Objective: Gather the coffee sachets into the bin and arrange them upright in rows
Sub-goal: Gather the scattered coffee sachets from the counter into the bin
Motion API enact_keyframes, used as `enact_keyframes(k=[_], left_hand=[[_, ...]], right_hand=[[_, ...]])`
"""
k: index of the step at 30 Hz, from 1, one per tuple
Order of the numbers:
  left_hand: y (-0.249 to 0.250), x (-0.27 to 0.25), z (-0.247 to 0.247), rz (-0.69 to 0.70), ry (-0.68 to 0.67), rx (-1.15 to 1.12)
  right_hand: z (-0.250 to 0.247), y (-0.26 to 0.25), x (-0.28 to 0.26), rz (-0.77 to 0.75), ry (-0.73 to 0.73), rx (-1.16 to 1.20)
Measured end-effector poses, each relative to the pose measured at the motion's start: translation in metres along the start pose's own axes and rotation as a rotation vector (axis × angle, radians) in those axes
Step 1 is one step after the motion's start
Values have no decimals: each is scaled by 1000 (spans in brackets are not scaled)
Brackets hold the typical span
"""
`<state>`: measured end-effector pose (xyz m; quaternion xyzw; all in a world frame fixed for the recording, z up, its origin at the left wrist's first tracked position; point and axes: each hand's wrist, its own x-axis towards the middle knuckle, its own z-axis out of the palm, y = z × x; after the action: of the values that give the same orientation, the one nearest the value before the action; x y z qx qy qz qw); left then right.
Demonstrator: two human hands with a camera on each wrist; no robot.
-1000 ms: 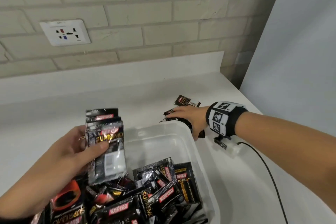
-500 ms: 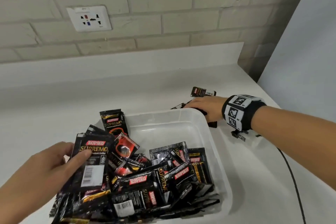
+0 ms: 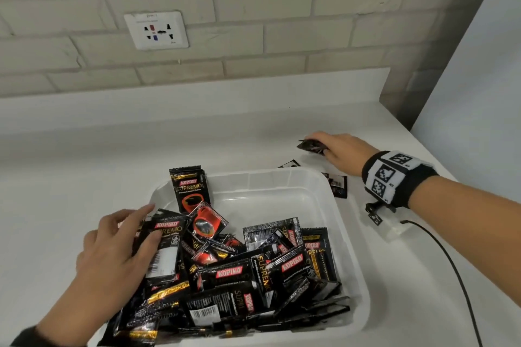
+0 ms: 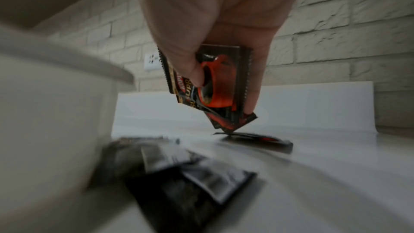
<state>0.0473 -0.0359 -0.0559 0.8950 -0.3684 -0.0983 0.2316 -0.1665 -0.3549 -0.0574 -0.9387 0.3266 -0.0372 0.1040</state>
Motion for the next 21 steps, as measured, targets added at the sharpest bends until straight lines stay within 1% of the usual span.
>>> enact_keyframes(k=[3,6,8,9,11,12,13,15,18,21], left_hand=[[1,-1,3,58,-27,-49],[-1,-1,7,101,-11,-91],[-5,-1,9,114,13,-94],[-5,-1,9,116,23,-95],[-5,0,9,124,45,-109],[-5,0,8,126,55,-124],[-6,0,8,129,62,-136],[-7,0,7,140,71,-147],[-8,-1,8,167,83,-158],[-12,-3,7,190,128,-190]], right_hand=[[-16,-2,-11,53,101,121],[-36,-8,-31,94,210,212],[-48,-19,-49,63,239,350],[-53,-24,-58,22,218,473],[-58,-36,-77,-59,91,750],[-58,-42,-84,-72,6,843],[-57,-46,-90,-78,-68,873],[-48,-52,-96,-78,-161,805],[-29,-57,-98,-3,-295,751],[-13,-66,-102,28,-432,676]])
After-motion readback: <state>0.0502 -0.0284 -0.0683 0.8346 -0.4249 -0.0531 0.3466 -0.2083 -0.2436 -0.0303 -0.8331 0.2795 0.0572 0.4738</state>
